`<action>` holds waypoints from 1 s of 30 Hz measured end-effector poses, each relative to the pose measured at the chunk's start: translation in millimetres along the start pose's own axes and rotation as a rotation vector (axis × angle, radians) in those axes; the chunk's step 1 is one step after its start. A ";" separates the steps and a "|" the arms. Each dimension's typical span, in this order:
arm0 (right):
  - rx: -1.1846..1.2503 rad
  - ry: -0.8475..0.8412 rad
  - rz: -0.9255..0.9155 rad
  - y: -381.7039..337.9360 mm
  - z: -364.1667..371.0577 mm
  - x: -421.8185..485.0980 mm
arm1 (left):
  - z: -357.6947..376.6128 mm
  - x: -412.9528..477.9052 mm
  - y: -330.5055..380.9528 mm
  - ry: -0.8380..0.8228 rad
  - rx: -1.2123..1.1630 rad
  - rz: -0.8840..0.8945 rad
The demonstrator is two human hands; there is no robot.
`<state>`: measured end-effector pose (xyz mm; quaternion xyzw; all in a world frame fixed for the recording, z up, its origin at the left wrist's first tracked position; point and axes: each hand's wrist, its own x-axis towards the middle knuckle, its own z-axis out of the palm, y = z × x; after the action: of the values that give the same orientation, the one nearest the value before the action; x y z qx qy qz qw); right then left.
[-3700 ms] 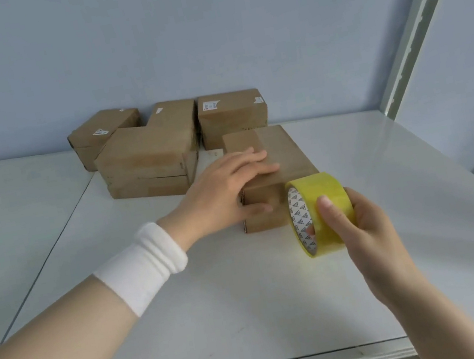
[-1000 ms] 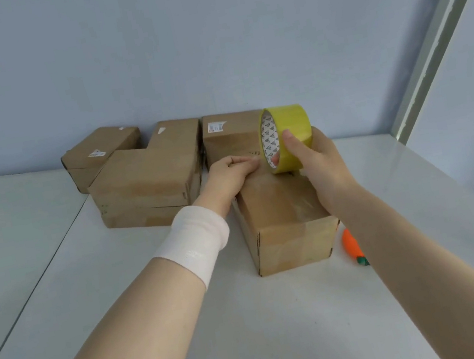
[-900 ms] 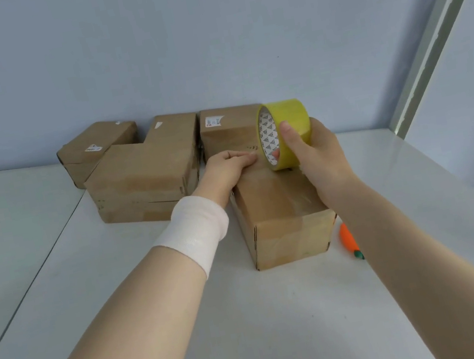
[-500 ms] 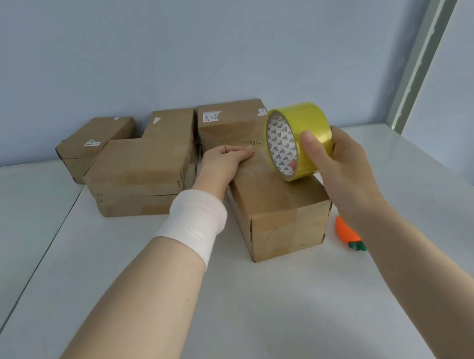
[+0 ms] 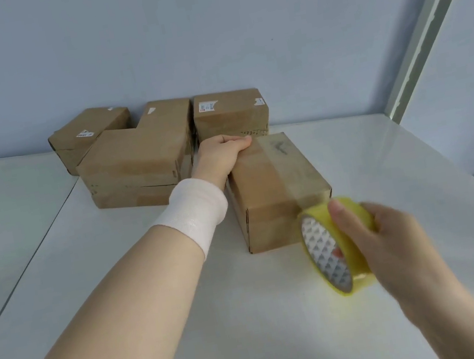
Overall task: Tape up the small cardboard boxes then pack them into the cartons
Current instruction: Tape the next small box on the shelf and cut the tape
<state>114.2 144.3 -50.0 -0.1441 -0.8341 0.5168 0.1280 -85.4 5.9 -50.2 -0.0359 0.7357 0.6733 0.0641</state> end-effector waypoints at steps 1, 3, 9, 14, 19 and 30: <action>0.006 -0.003 0.046 6.0 3.9 -3.4 | -0.2 -0.1 -0.7 -0.005 -0.002 0.007; 0.014 -0.006 0.083 11.3 8.6 -5.4 | -0.4 -0.9 -1.0 -0.017 -0.001 0.021; 0.096 -0.022 0.073 9.1 1.8 1.3 | -7.3 -26.9 11.3 0.029 0.541 0.565; 0.278 -0.157 0.108 14.7 -5.8 2.6 | -28.5 -80.2 -15.2 -0.434 0.909 0.847; 0.422 -0.264 0.013 8.7 -14.9 1.4 | -33.3 -82.2 -14.7 -0.244 0.813 0.965; 0.503 -0.238 -0.325 -86.9 -31.7 52.1 | -41.6 -74.7 36.3 -0.151 0.831 0.954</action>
<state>68.0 152.9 45.3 0.0886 -0.7014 0.6929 0.1420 -18.4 -34.7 -0.2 0.3710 0.8641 0.2871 -0.1826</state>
